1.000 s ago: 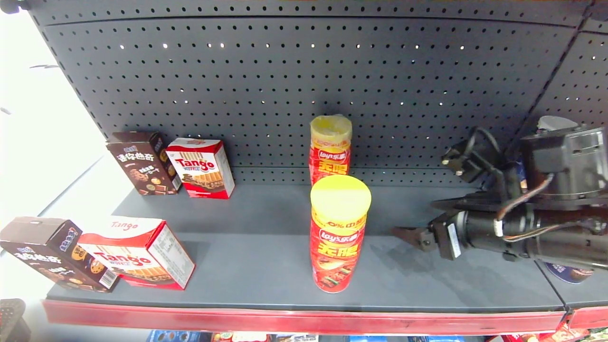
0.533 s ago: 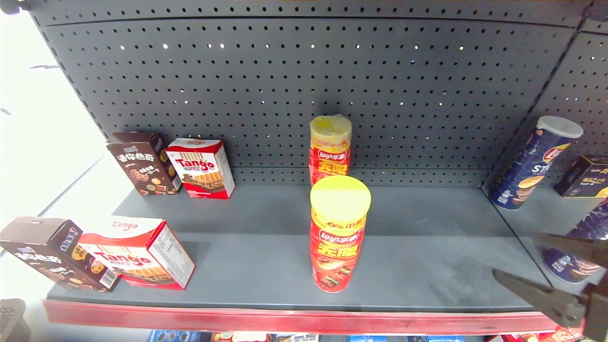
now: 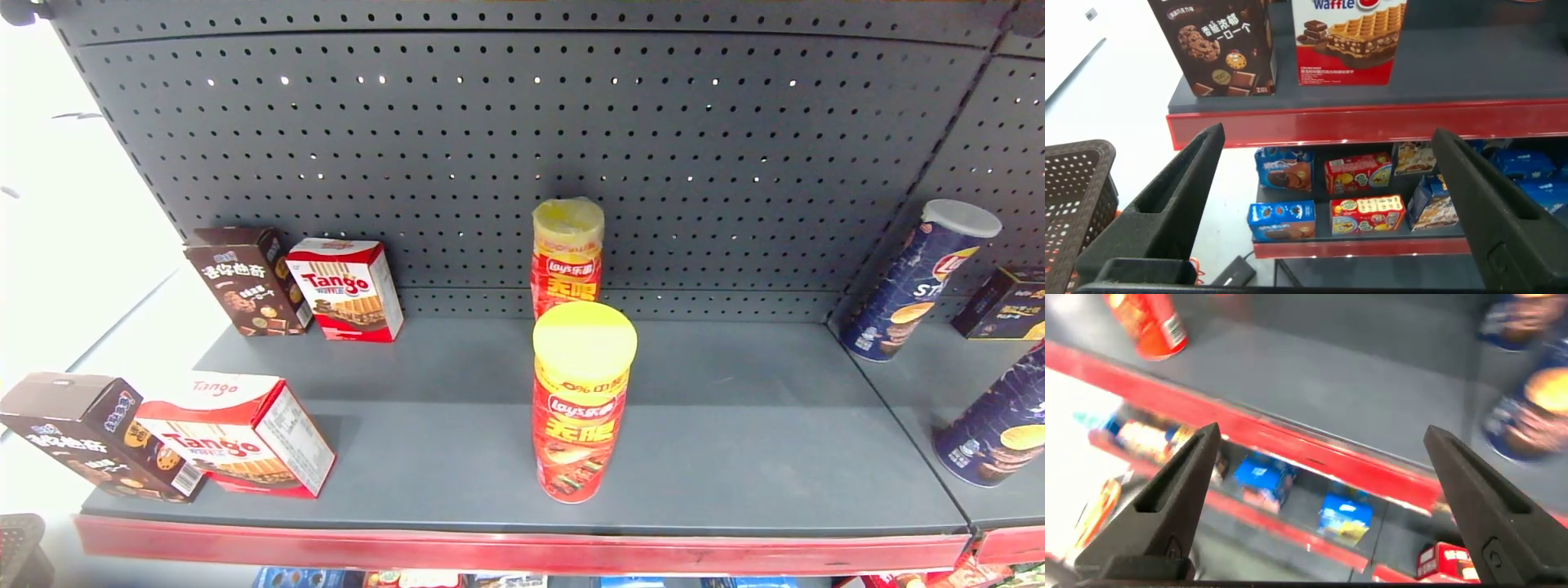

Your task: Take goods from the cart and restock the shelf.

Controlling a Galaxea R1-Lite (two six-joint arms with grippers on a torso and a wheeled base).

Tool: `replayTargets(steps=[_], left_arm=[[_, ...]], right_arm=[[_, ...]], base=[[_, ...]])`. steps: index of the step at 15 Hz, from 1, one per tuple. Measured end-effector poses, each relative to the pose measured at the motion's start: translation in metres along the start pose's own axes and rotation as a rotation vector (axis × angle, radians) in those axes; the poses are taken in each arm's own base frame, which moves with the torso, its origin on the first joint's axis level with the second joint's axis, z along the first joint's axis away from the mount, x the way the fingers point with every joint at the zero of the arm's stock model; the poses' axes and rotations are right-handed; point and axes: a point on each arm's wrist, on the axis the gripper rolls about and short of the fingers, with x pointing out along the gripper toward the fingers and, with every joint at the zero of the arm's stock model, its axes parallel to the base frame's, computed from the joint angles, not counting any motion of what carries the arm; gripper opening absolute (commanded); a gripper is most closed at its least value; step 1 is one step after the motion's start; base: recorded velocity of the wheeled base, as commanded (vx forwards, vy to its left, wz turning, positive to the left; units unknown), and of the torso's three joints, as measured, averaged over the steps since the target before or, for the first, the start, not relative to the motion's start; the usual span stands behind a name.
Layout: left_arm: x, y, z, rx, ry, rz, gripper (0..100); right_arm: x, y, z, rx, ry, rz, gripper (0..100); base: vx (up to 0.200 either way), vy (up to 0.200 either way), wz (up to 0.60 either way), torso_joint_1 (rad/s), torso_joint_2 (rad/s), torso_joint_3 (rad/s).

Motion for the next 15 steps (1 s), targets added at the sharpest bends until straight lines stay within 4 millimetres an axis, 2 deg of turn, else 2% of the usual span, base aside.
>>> replayTargets(steps=[2, 4, 9, 13, 15], left_arm=[[0.0, 0.0, 0.0, 0.0, 0.0, -0.001, 100], [0.0, 0.0, 0.0, 0.0, 0.0, -0.002, 100], [0.0, 0.0, 0.0, -0.001, 0.0, -0.001, 100], [0.0, 0.0, 0.0, 0.002, 0.001, 0.001, 100], [0.0, 0.0, 0.0, 0.001, 0.001, 0.0, 100]], right_arm=[[-0.013, 0.001, -0.022, 0.047, -0.014, -0.027, 100], [-0.017, 0.003, -0.036, 0.042, -0.002, 0.019, 100], [-0.019, 0.004, -0.037, 0.062, -0.025, -0.099, 100], [-0.015, 0.008, -0.036, 0.084, 0.029, -0.346, 100], [-0.015, 0.01, -0.036, 0.092, 0.018, -0.356, 100]], base=[[0.0, 0.0, 0.0, 0.0, 0.0, 0.0], [0.0, 0.0, 0.0, 0.0, 0.0, 0.0], [0.0, 0.0, 0.0, 0.0, 0.0, 0.0], [0.0, 0.0, 0.0, 0.0, 0.0, 0.0], [0.0, 0.0, 0.0, 0.0, 0.0, 0.0]])
